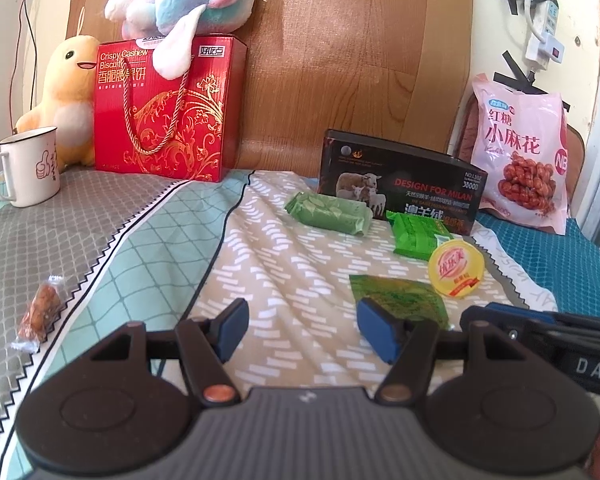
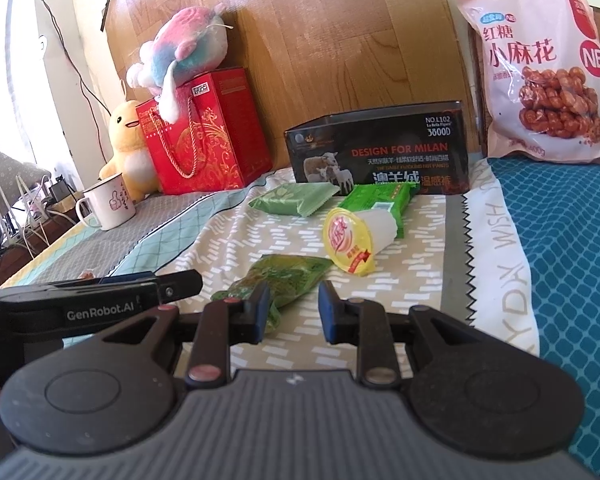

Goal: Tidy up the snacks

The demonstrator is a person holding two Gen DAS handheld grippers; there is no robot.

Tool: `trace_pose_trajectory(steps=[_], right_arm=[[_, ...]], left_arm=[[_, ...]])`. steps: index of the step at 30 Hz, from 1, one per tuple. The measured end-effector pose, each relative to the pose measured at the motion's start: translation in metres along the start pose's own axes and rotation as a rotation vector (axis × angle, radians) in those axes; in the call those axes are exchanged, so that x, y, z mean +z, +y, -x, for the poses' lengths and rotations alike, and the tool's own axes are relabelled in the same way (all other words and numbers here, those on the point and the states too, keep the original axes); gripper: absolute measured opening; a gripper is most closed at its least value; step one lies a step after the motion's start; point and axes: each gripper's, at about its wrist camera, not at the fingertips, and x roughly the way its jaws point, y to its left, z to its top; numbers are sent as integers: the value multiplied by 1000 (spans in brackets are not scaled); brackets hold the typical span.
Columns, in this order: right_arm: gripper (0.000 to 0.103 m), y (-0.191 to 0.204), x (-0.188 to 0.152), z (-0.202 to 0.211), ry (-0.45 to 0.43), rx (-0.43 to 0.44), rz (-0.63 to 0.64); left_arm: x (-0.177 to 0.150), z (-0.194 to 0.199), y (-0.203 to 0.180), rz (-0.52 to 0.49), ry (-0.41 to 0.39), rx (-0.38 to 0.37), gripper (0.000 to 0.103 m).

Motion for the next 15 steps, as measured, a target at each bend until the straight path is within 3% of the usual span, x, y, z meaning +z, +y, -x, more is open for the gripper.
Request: trace_pose_trajectory(steps=[15], right_arm=[[31,0,1,1,0,2,2]], left_arm=[[0,-1,0,-15,0,8,61]])
